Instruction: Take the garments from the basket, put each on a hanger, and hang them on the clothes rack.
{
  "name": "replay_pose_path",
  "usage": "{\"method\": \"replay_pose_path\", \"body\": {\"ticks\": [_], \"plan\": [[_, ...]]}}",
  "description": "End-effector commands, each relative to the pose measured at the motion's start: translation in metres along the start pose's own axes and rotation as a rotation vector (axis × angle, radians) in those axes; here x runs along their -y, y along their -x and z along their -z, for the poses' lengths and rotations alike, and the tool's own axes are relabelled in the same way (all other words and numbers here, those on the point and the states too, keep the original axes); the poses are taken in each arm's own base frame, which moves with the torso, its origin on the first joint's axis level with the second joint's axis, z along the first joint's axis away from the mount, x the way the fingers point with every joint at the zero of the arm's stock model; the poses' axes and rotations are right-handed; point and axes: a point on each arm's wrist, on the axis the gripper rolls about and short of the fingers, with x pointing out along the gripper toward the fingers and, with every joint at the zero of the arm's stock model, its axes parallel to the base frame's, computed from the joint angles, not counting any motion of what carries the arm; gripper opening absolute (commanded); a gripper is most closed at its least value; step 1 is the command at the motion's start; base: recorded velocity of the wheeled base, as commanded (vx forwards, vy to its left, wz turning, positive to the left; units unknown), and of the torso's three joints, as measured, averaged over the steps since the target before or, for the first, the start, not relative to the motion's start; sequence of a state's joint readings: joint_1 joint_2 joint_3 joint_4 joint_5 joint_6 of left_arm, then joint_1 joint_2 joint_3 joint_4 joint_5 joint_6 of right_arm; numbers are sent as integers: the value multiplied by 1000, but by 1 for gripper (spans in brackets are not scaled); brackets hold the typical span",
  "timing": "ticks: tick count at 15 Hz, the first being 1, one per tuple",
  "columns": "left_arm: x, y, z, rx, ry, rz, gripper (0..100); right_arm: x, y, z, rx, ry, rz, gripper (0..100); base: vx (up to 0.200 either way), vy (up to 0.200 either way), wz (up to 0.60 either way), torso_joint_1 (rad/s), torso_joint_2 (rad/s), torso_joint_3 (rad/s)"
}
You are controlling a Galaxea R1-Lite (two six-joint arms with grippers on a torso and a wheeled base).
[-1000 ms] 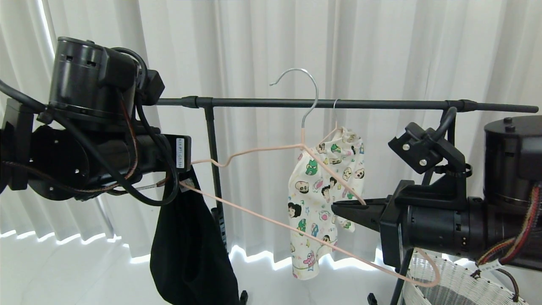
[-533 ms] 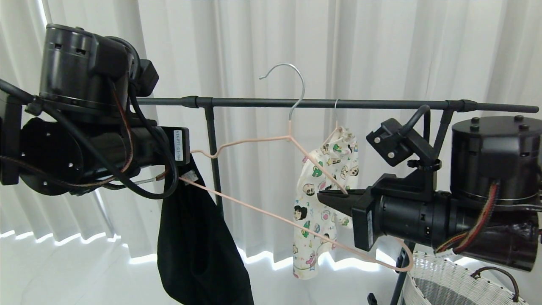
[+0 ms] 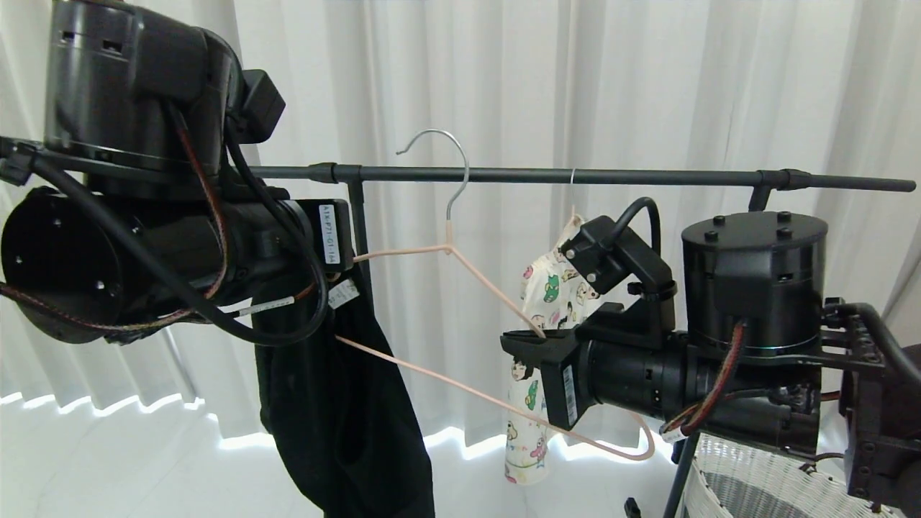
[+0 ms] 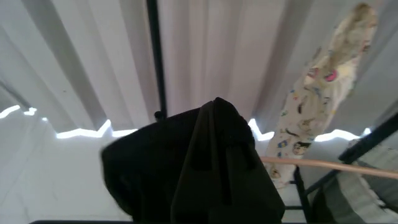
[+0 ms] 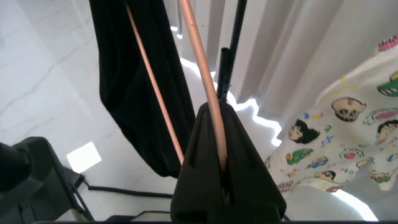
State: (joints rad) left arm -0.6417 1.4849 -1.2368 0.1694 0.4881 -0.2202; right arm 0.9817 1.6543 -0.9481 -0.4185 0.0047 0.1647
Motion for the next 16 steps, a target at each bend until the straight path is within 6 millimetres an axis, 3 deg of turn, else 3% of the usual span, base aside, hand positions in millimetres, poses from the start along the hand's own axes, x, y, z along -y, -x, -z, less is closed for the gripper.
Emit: {"method": "replay_pose_path", "body": {"ticks": [1,7,12,13,16], "plan": [[11,8,-4,22,0,53,0,-5,-10,2,-12,3,-13,0,0,0,0,0,0,0],[40,29,-6,70,-18,193,0,-16,-17,4,4,-16,-16,0,0,0,0,0,0,0],[37,33,-7,80,-14,195,0,-16,-16,-1,62,-49,43,0,0,0,0,0,0,0],[37,34,-7,83,-13,194,100,-16,-16,-1,66,-48,44,0,0,0,0,0,0,0],[31,41,-9,99,-4,197,100,-14,-16,-3,98,-54,106,0,0,0,0,0,0,0]]}}
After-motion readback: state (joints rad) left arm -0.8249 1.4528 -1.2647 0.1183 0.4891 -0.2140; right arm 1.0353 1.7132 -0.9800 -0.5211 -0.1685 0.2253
